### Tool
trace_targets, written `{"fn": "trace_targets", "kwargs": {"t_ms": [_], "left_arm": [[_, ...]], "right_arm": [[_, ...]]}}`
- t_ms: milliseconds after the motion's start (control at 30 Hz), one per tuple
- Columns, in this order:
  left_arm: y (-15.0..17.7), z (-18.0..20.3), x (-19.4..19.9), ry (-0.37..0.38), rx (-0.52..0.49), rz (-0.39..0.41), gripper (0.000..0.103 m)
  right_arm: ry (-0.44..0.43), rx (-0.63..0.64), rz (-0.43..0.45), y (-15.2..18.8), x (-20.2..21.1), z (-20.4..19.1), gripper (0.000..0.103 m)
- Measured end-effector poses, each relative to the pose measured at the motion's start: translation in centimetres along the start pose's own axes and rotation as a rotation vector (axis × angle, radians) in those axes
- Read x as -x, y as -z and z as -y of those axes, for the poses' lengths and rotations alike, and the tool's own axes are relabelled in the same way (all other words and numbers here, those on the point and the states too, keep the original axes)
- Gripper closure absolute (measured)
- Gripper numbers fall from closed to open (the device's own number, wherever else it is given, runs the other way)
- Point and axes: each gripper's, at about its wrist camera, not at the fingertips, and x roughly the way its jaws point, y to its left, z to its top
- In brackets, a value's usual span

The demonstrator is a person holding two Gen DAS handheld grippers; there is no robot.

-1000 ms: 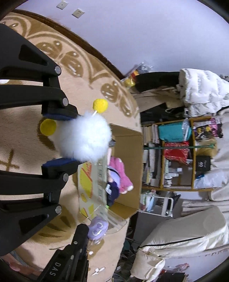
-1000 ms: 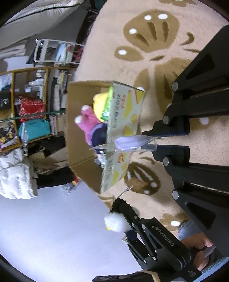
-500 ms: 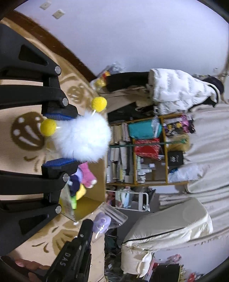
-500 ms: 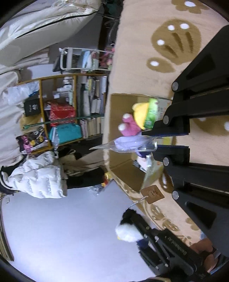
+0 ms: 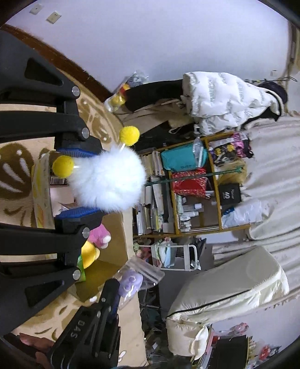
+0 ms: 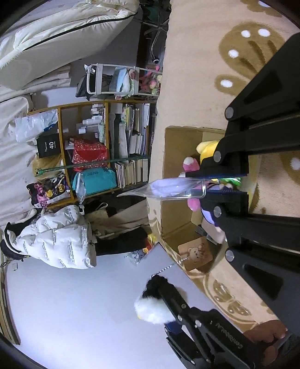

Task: Organize soft objects
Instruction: 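Open the left tool dropping the fluffy toy into the box while the right tool drops the bag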

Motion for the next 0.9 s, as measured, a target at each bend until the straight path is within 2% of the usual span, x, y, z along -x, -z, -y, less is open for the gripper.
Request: {"fn": "trace_targets", "kwargs": {"t_ms": [133, 200, 267, 300, 400, 433, 533, 600, 700, 767, 833, 900], "left_arm": [[0.8, -0.9, -2.8, 0.023, 0.070, -0.059, 0.067], [1.3, -0.9, -3.8, 0.041, 0.063, -0.092, 0.066], [1.9, -0.7, -4.6, 0.025, 0.032, -0.120, 0.065], [2.1, -0.6, -4.7, 0.014, 0.024, -0.125, 0.063], [2.6, -0.6, -4.8, -0.004, 0.027, -0.128, 0.049], [2.6, -0.6, -4.6, -0.007, 0.024, -0.124, 0.048], [2.5, -0.6, -4.0, -0.021, 0.009, -0.119, 0.047], [2.7, -0.8, -3.2, -0.033, 0.005, -0.110, 0.046], [2.6, -1.2, -1.9, -0.047, 0.005, -0.110, 0.038], [2.6, -1.5, -0.5, -0.064, 0.000, -0.093, 0.036], [2.3, -1.9, 1.0, -0.078, -0.001, -0.072, 0.028], [2.0, -2.1, 2.3, -0.091, 0.002, -0.049, 0.024]], "right_arm": [[-0.004, -0.008, -0.027, 0.5, -1.5, 0.7, 0.094], [-0.007, -0.015, -0.051, 0.9, -2.2, 0.9, 0.094], [-0.017, -0.025, -0.073, 1.2, -2.8, 1.2, 0.091], [-0.023, -0.030, -0.083, 1.3, -3.0, 1.3, 0.091], [-0.037, -0.035, -0.097, 1.6, -3.2, 1.5, 0.091], [-0.042, -0.033, -0.098, 1.5, -3.3, 1.5, 0.090], [-0.037, -0.028, -0.085, 1.5, -2.8, 1.3, 0.077], [-0.039, -0.030, -0.076, 1.4, -2.3, 1.2, 0.075], [-0.033, -0.029, -0.063, 1.1, -1.5, 1.2, 0.067], [-0.023, -0.031, -0.047, 1.0, -0.7, 1.1, 0.051], [-0.019, -0.036, -0.032, 0.8, 0.2, 1.2, 0.044], [-0.017, -0.040, -0.014, 0.5, 1.5, 1.1, 0.036]]}}
